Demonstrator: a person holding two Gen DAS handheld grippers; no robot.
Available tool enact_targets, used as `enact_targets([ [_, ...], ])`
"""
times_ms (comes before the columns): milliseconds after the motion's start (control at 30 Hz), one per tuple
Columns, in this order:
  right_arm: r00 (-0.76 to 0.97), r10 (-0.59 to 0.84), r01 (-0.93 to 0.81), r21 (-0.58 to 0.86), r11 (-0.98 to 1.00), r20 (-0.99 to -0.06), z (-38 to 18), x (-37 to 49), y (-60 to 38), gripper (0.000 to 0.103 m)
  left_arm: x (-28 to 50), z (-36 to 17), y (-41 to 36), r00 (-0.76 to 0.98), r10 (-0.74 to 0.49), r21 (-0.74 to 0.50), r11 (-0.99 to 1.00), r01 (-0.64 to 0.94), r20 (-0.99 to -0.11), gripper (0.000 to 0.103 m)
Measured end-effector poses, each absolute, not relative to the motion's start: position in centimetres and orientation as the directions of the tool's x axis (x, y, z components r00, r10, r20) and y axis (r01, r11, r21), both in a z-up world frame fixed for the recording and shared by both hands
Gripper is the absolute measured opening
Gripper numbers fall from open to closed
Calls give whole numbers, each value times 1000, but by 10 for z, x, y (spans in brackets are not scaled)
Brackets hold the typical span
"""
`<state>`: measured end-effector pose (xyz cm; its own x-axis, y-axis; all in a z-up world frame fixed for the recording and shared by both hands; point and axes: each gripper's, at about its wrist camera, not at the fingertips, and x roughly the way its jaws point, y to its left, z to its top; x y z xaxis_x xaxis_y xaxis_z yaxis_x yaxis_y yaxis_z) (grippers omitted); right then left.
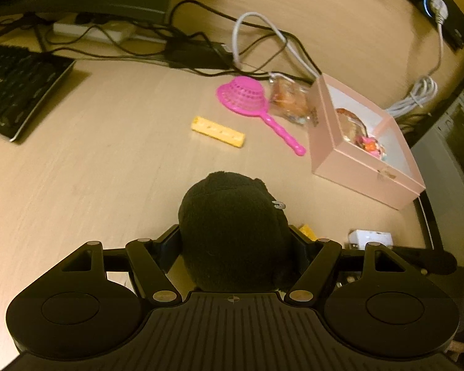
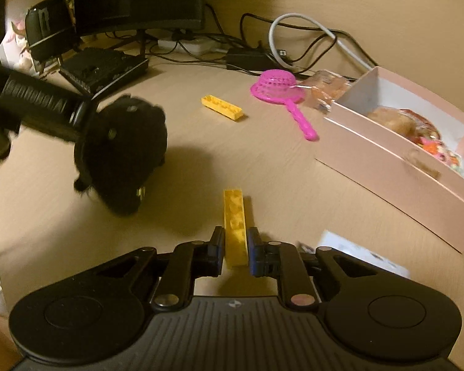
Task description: Organize objects
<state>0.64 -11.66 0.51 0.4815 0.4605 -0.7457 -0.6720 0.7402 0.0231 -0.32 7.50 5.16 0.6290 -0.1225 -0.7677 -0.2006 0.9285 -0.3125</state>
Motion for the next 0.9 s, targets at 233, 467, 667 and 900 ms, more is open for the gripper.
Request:
enact_targets([
  [233, 644, 263, -502, -138, 854, -718, 9, 15, -152, 22, 2, 51, 69, 631, -136, -322, 928, -189, -764, 76],
  [467, 680, 306, -484, -95, 870, -666, 21, 0, -154, 51, 2, 47, 70, 622, -147, -334, 922, -195, -769, 76],
  [667, 683, 299, -467, -83, 880, -667, 9, 19, -146, 53, 1, 44, 74, 613, -156, -351, 912, -212, -774, 76],
  [900, 628, 346, -501, -22, 865, -698, -2, 51, -130, 53, -1, 44, 73, 614, -165, -353, 914, -198, -772, 76],
])
